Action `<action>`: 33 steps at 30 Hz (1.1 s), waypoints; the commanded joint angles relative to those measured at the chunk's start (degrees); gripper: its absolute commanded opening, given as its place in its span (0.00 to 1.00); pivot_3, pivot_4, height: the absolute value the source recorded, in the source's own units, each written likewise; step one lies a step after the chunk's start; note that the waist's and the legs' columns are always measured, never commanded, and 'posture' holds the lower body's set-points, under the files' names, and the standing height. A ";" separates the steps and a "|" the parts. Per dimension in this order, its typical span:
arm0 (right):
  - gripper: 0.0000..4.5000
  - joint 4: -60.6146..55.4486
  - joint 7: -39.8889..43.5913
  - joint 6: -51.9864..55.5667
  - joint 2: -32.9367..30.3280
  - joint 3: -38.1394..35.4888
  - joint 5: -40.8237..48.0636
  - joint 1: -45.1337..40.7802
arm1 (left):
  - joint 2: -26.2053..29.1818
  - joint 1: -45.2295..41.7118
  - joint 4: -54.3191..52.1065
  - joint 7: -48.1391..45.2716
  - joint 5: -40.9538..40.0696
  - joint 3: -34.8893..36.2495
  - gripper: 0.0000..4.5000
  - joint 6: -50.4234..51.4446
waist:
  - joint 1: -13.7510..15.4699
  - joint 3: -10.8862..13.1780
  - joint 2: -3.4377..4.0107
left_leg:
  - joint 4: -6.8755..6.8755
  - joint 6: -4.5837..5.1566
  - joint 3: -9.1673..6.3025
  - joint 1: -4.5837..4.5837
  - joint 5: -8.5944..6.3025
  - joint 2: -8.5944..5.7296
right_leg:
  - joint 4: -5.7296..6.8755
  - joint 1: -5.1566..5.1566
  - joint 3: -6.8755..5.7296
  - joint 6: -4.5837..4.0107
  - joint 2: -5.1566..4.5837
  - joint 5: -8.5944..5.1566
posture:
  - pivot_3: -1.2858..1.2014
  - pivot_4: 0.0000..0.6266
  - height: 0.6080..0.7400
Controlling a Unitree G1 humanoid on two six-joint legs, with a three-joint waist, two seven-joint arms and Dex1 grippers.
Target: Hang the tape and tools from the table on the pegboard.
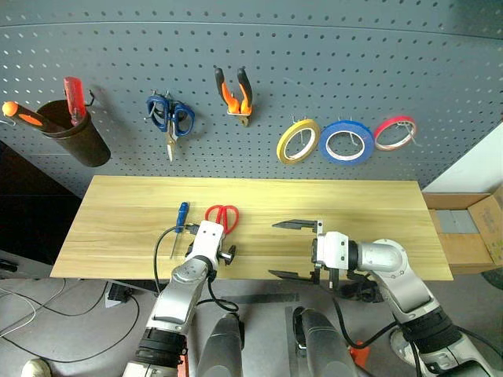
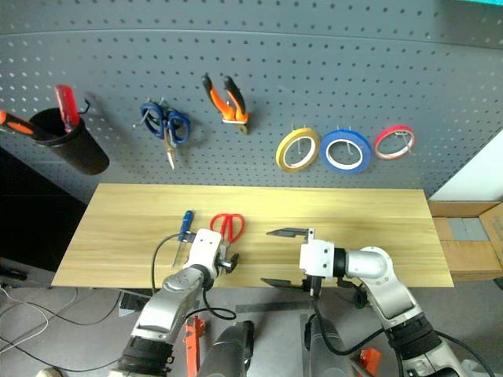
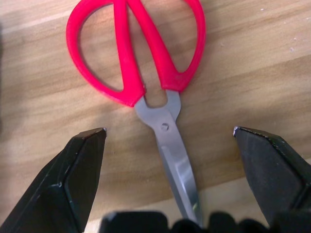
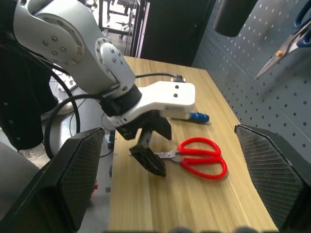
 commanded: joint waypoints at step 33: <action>1.00 -0.59 -7.44 -5.96 6.08 -7.55 6.70 -3.01 | 14.34 19.83 -29.65 2.94 15.46 1.78 0.05 -24.39 | 1.53 -4.08 -0.22 | -0.10 -0.10 0.07 -0.14 -0.02 -0.01 | -0.12 -0.19 0.05 -0.28 -0.04 0.17 | 0.56 0.16 1.00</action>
